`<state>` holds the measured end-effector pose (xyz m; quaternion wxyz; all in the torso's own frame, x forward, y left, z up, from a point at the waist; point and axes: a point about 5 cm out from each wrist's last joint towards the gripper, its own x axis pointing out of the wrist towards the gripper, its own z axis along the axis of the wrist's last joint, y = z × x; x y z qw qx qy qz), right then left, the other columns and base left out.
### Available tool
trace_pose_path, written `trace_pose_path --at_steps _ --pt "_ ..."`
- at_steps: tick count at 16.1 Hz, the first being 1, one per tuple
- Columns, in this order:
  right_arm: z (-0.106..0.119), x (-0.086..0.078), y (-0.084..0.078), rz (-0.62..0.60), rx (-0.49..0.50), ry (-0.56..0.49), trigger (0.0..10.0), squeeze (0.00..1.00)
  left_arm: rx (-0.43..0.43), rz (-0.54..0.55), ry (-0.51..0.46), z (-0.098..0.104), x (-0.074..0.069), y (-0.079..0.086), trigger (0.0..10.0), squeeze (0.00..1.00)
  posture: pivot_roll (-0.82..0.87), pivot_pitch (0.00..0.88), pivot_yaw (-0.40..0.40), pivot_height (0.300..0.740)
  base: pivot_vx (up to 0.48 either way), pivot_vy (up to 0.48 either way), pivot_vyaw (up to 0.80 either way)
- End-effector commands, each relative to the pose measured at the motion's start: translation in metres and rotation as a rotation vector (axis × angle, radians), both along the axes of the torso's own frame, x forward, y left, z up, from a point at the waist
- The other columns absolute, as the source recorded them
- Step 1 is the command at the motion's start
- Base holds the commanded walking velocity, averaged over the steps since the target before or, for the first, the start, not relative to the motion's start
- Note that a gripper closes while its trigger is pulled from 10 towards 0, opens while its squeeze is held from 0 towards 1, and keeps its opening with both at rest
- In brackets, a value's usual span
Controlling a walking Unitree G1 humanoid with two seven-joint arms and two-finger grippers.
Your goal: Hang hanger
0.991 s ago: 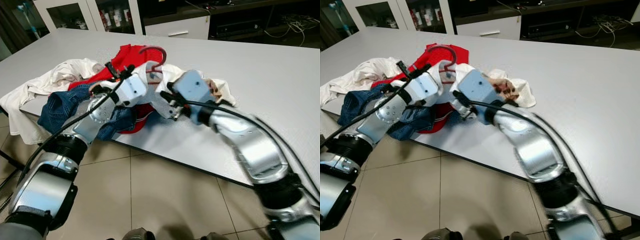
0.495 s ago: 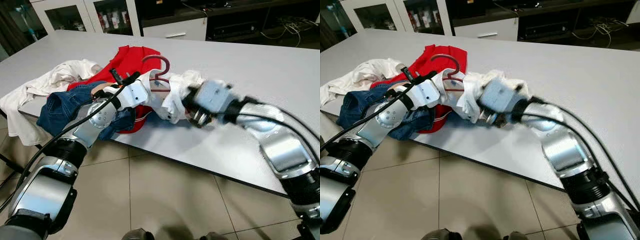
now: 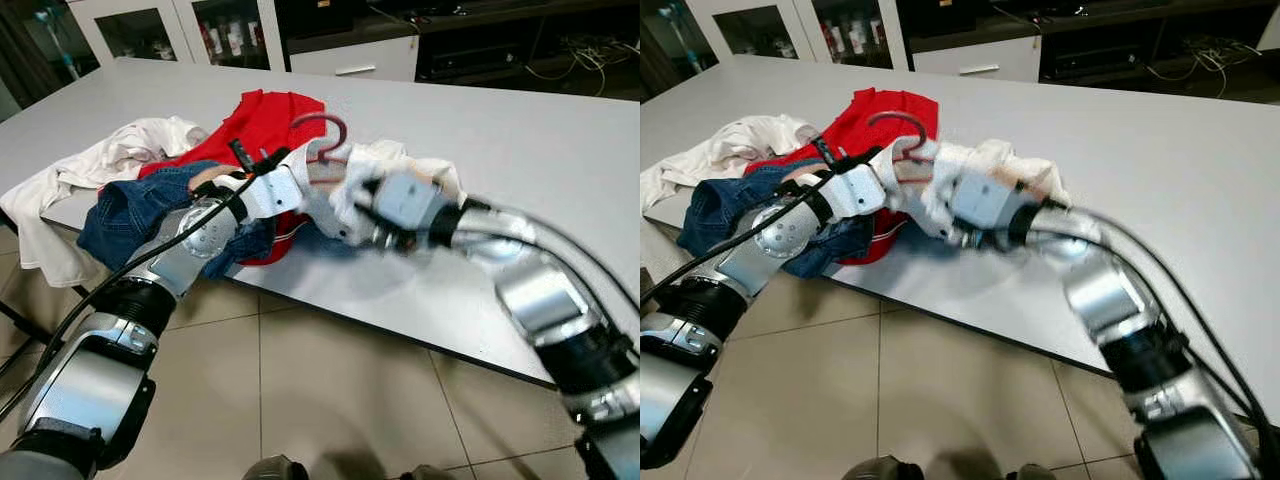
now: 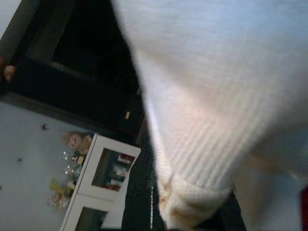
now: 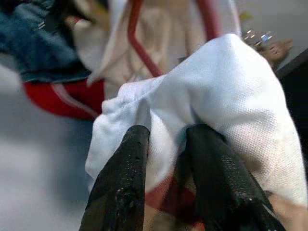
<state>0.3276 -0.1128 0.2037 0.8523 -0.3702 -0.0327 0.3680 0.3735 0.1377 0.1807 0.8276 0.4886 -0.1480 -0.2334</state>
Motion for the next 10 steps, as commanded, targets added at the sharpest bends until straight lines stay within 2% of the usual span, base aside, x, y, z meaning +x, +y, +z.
trace_pose_path --at_steps 1,2,3,4,5,7,8,10 --pt "0.008 0.003 -0.005 0.003 -0.018 -0.040 10.0 0.00 0.029 -0.011 0.006 -0.002 -0.003 0.006 0.0 0.00 -0.11 0.000 0.119 0.740 0.000 0.000 0.00" --pt "0.008 0.005 -0.011 0.000 -0.048 -0.048 10.0 0.00 0.045 -0.017 0.010 -0.004 -0.003 0.009 0.0 0.00 -0.11 0.000 0.117 0.740 0.000 0.000 0.00" --pt "0.009 0.005 -0.015 0.002 -0.060 -0.051 10.0 0.58 0.050 -0.019 0.010 -0.004 -0.004 0.010 0.0 0.00 -0.11 0.000 0.117 0.740 0.000 0.000 0.00" --pt "0.012 0.005 -0.020 0.005 -0.073 -0.054 10.0 0.92 0.055 -0.023 0.009 -0.003 -0.004 0.011 0.0 0.00 -0.11 0.000 0.114 0.740 0.000 0.000 0.00" --pt "0.018 0.000 -0.028 0.036 -0.102 -0.053 10.0 1.00 0.064 -0.040 0.009 -0.003 -0.005 0.010 0.0 0.00 -0.11 0.000 0.113 0.740 0.000 0.000 0.00" --pt "0.021 -0.001 -0.031 0.047 -0.116 -0.059 10.0 1.00 0.067 -0.047 0.009 -0.003 -0.005 0.009 0.0 0.00 -0.11 0.000 0.113 0.740 0.000 0.000 0.00" --pt "0.026 -0.002 -0.039 0.045 -0.127 -0.071 10.0 0.00 0.068 -0.060 0.012 -0.004 -0.006 0.008 0.0 0.00 -0.11 0.000 0.117 0.740 0.000 0.000 0.00" --pt "0.018 0.001 -0.044 0.033 -0.155 -0.065 10.0 0.00 0.069 -0.086 0.014 -0.006 -0.007 0.004 0.0 0.00 -0.12 0.000 0.120 0.740 0.000 0.000 0.00"
